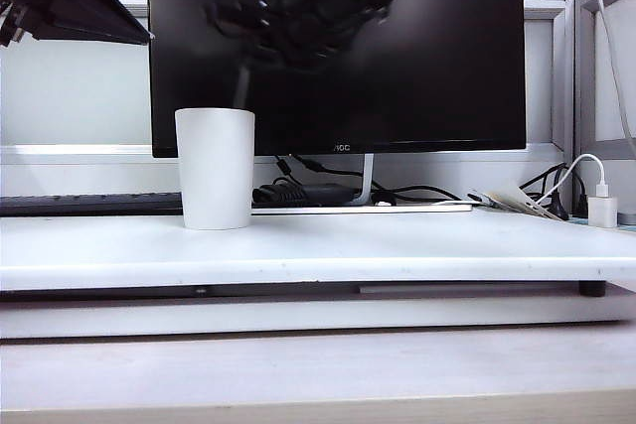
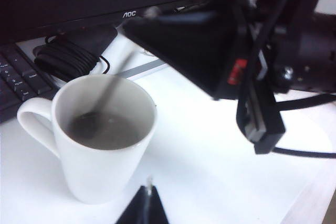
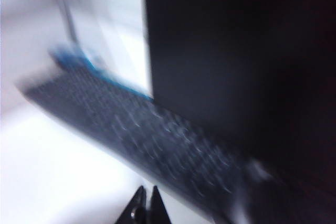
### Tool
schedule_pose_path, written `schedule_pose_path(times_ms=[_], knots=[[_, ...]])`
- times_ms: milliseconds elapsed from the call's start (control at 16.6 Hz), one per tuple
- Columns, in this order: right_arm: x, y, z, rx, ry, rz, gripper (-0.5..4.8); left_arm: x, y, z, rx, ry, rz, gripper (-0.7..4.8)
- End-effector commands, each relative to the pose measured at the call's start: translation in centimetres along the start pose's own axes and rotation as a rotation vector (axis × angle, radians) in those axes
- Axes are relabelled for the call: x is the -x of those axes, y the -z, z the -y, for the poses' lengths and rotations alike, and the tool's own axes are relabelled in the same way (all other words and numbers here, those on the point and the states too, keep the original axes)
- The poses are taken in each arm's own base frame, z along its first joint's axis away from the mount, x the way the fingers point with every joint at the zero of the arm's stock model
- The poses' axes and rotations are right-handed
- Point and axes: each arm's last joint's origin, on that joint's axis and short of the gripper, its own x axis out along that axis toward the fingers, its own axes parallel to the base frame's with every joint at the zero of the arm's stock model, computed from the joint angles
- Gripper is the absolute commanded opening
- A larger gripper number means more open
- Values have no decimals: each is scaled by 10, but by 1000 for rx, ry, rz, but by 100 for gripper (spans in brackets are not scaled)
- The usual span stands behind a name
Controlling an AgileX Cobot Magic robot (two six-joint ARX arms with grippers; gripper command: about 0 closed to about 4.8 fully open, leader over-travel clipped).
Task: Pick up a spoon and stir the liquid in the cup.
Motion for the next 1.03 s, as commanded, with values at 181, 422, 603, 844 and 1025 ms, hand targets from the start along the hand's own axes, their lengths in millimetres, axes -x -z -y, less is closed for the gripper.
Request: schedule_pose_path(times_ms=[181,422,603,844,1025], knots=[[-10,-25,-5,-105,-164,-23,-7,1,-4,1,-13,3,19,-5],[-5,-21,0,28,-144,-251,-7,1,-4,1,-18,3,25,-5],[-8,-18,6,104,-35,-247,-7,1,-4,1,-18,3,25,-5],[-18,-24,-2,60,-74,-80,-7,1,-4,1,-18,3,25,-5],[-19,-18,-10,-3,-195,-127,-7,1,-4,1,-19,3,26,-5]])
